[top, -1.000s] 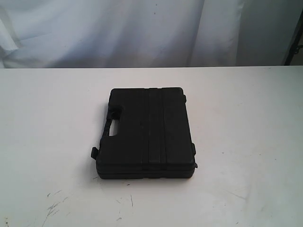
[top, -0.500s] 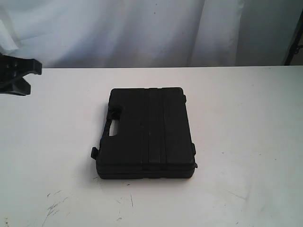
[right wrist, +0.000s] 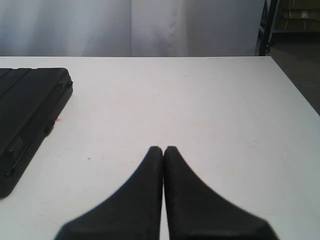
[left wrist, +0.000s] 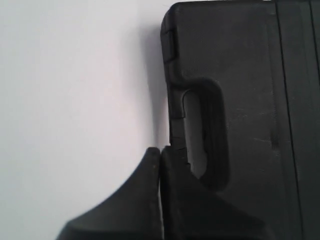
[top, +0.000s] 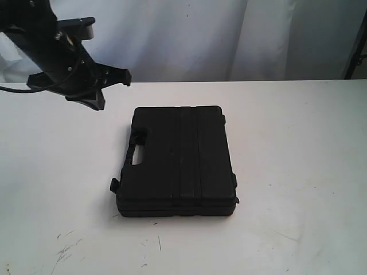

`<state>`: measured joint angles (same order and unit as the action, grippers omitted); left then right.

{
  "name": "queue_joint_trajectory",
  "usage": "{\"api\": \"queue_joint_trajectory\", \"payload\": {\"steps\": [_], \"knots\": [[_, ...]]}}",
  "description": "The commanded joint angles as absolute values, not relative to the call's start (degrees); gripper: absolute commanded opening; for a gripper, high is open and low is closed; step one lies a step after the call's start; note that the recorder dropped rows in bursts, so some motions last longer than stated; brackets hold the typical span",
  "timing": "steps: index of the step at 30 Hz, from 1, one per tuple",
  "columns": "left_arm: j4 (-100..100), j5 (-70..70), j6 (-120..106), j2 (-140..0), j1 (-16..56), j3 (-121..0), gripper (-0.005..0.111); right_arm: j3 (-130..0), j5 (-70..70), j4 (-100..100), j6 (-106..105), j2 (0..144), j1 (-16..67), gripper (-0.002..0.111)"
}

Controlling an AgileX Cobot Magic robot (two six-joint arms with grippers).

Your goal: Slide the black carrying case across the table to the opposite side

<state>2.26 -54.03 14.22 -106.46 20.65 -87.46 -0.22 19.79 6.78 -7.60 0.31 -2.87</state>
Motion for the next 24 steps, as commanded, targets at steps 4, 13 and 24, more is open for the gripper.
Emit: {"api": "queue_joint_trajectory", "payload": {"steps": [4,13,24], "knots": [[0.66,-54.43,18.17,-112.43,23.60,-91.40,0.023,0.00,19.81,6.89,-8.12,0.00,-3.27,0.000],[1.11,-53.82,18.17,-117.90,23.60,-91.63,0.044,0.00,19.81,6.89,-8.12,0.00,-3.27,0.000],[1.10,-52.09,19.59,-122.12,23.60,-91.63,0.044,0.00,19.81,6.89,-8.12,0.00,-3.27,0.000]]}}
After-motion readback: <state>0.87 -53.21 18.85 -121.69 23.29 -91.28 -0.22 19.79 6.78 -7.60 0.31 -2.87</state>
